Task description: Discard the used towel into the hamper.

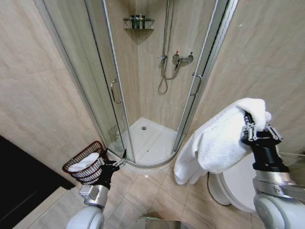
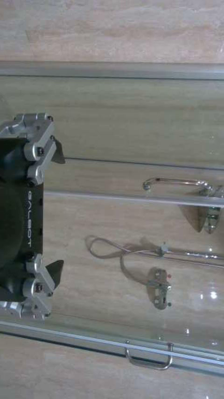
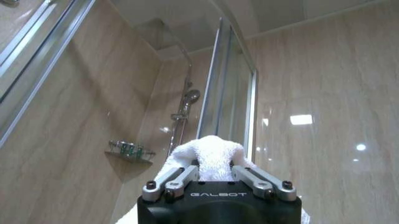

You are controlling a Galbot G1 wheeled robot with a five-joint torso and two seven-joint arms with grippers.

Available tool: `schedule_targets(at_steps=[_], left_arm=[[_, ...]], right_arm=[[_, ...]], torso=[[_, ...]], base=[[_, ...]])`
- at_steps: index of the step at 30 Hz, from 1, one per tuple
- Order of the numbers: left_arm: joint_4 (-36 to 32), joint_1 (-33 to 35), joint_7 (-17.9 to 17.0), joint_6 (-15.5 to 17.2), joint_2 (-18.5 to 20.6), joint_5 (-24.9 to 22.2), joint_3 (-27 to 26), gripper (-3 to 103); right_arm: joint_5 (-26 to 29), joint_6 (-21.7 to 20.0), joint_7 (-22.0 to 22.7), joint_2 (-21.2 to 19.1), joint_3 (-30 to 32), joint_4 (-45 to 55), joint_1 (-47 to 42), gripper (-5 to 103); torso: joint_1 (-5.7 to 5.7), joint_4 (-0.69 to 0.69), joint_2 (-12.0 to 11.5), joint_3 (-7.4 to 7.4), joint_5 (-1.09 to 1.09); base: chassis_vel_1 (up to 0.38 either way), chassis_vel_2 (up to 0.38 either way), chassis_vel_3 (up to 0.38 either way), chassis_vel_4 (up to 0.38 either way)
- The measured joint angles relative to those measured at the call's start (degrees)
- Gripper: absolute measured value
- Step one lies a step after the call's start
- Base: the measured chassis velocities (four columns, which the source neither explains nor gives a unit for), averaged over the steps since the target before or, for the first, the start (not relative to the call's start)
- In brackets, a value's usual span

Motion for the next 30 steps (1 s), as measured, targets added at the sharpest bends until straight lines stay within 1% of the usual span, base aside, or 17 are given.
schedule_targets(at_steps=[20,30], left_arm=[[0.0,0.0,0.0,0.0,0.0,0.0,0.0,100],[0.0,0.0,0.0,0.0,0.0,0.0,0.0,100]], right_arm=[[0.2,0.0,0.0,-0.2,-0.2,0.0,0.3,12],[0.2,-0.2,0.0,-0.5,-1.6,0.0,1.0,12]], torso=[[0.24,0.00,0.5,0.22,0.00],[0.24,0.00,0.5,0.22,0.00]], base=[[0.000,0.000,0.000,0.000],[0.000,0.000,0.000,0.000]])
